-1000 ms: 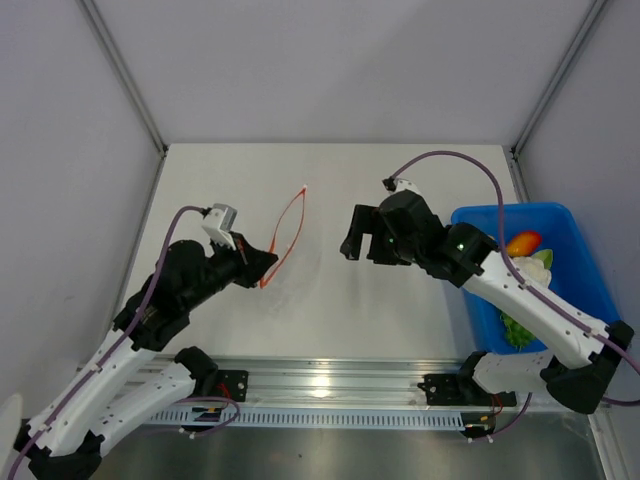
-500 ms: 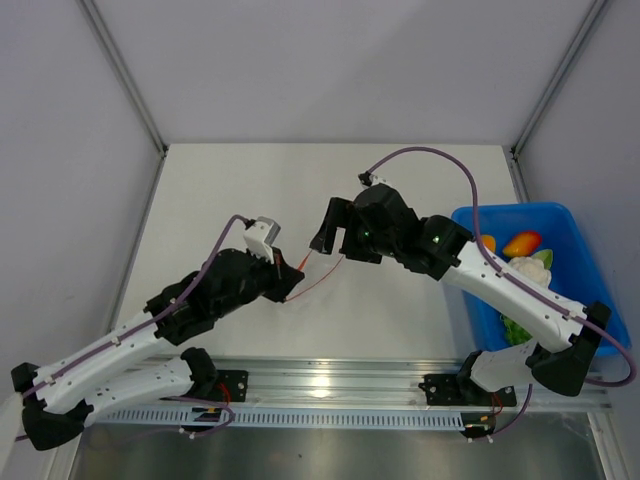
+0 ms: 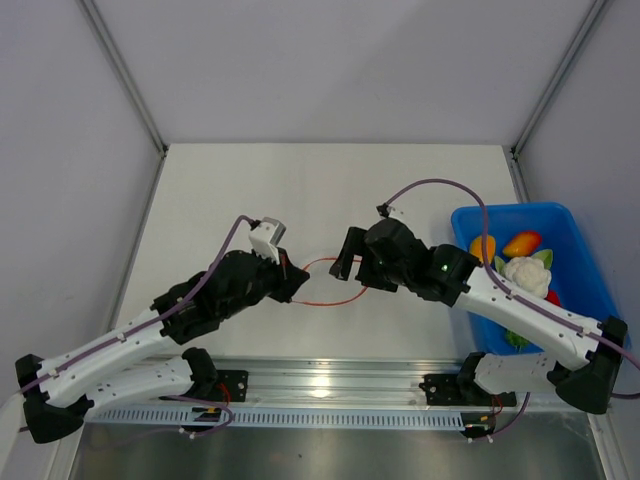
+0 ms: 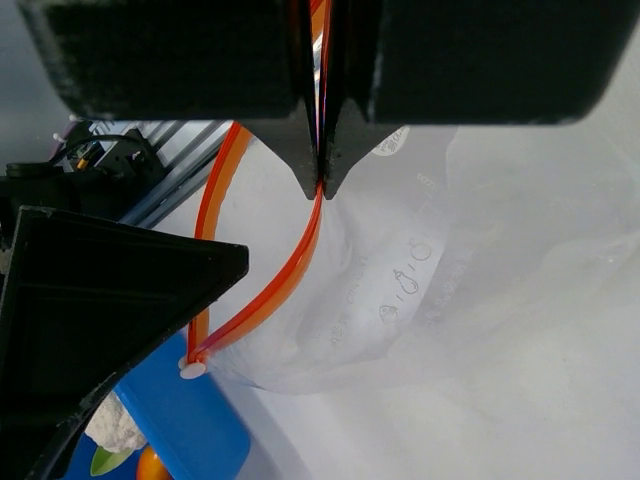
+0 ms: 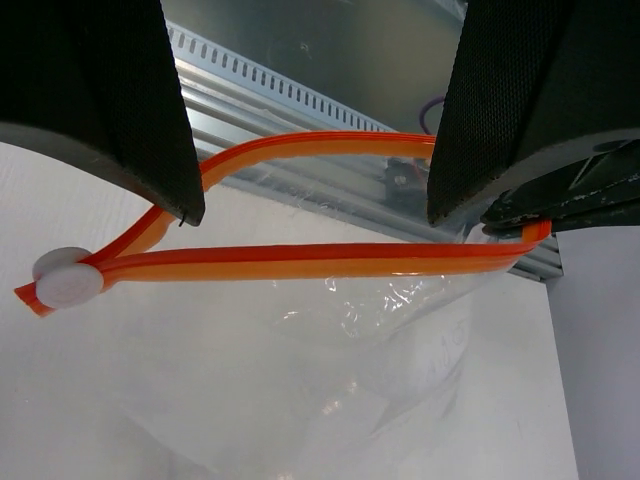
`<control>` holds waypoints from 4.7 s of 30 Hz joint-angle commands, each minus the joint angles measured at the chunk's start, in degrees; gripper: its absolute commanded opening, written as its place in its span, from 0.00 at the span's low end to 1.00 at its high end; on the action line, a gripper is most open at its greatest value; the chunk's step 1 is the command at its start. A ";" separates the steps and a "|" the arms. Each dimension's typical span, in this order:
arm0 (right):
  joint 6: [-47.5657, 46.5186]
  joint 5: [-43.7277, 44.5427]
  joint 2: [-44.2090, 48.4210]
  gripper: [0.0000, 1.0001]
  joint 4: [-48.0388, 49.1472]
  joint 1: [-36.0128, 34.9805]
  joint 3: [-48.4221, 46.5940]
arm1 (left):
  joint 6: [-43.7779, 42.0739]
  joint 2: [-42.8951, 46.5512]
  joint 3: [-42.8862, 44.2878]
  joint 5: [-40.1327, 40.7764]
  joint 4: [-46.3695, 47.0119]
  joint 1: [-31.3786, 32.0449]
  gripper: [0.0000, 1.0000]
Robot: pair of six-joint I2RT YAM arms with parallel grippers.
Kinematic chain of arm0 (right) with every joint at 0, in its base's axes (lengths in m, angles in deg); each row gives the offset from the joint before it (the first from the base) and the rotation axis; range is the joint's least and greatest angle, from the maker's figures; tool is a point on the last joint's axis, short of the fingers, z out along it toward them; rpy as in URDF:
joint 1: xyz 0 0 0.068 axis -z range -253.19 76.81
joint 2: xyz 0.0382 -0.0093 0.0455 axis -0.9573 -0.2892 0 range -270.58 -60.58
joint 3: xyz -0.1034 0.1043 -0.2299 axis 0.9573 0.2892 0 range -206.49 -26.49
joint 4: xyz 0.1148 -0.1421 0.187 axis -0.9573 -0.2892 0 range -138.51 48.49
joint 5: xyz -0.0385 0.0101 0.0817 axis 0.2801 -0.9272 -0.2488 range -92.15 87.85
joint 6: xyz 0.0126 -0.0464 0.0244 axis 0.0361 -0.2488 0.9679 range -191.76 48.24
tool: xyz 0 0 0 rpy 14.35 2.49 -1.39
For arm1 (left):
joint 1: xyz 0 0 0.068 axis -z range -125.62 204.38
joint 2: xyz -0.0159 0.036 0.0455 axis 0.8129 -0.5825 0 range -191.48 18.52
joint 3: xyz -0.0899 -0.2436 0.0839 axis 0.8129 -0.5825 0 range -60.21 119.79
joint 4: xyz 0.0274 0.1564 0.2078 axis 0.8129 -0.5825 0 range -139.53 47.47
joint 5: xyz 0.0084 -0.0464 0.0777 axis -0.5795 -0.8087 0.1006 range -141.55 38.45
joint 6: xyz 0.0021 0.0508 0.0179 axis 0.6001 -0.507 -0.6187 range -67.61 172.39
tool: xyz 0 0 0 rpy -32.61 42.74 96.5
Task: Place the food in the zip-top bag and seal the zipper
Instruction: Pick up the zipper food storage bag at the center of the board, then open the zipper of the food storage bag at the center of the board, then pick up the fake vegetable from the bin.
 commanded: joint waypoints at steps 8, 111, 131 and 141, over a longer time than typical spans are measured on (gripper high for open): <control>-1.96 4.74 6.42 0.95 2.12 -2.90 -0.04 | 1.25 0.03 -2.55 -0.37 3.54 1.21 0.01; -29.56 -5.10 5.99 0.34 3.71 10.37 16.13 | 0.99 -23.96 12.56 -2.57 -4.02 2.80 0.01; -23.14 -0.27 12.85 0.99 -12.55 31.01 -0.39 | -1.74 -31.87 17.66 -6.51 -0.07 -0.98 0.01; -24.20 -0.27 5.38 0.99 -13.89 65.70 -0.14 | -0.77 -27.31 13.80 -11.08 0.29 -2.74 0.00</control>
